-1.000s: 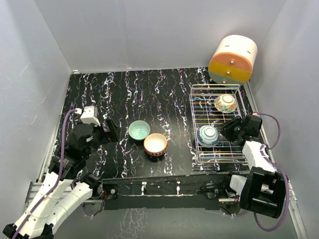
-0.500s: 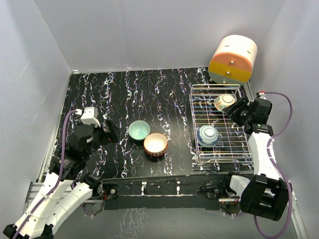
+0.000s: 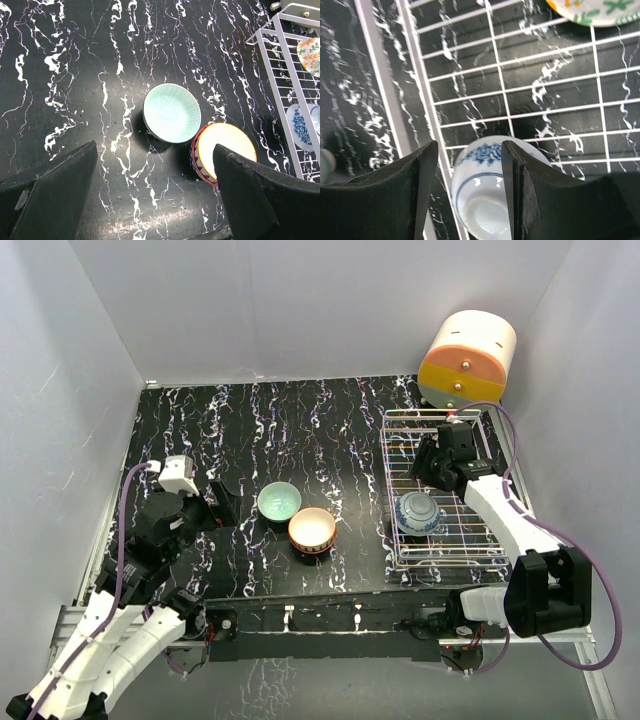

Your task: Load the bowls into the dish rack

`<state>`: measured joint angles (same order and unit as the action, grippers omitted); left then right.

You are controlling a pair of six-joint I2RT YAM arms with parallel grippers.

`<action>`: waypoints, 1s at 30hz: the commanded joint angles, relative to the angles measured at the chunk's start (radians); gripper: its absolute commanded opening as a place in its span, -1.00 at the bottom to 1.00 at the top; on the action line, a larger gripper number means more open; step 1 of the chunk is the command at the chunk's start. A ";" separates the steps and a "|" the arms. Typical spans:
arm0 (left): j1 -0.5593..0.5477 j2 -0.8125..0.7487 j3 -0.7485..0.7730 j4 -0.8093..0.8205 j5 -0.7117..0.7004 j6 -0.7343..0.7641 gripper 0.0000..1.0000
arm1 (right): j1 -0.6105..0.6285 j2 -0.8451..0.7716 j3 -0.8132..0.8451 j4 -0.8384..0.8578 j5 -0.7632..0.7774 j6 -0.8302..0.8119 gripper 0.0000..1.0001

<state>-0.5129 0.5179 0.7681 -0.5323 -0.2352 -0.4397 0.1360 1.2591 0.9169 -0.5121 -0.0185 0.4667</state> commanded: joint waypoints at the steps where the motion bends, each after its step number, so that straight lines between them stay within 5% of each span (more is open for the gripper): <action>1: -0.004 -0.014 0.012 -0.015 0.012 -0.002 0.94 | 0.031 0.000 0.011 -0.034 0.105 -0.039 0.12; 30: -0.004 -0.047 -0.038 -0.017 0.001 -0.008 0.94 | 0.063 -0.142 -0.107 -0.174 0.086 -0.050 0.10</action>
<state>-0.5129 0.4812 0.7456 -0.5533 -0.2359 -0.4427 0.1928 1.1595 0.8032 -0.6537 0.0689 0.3992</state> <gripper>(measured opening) 0.970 0.553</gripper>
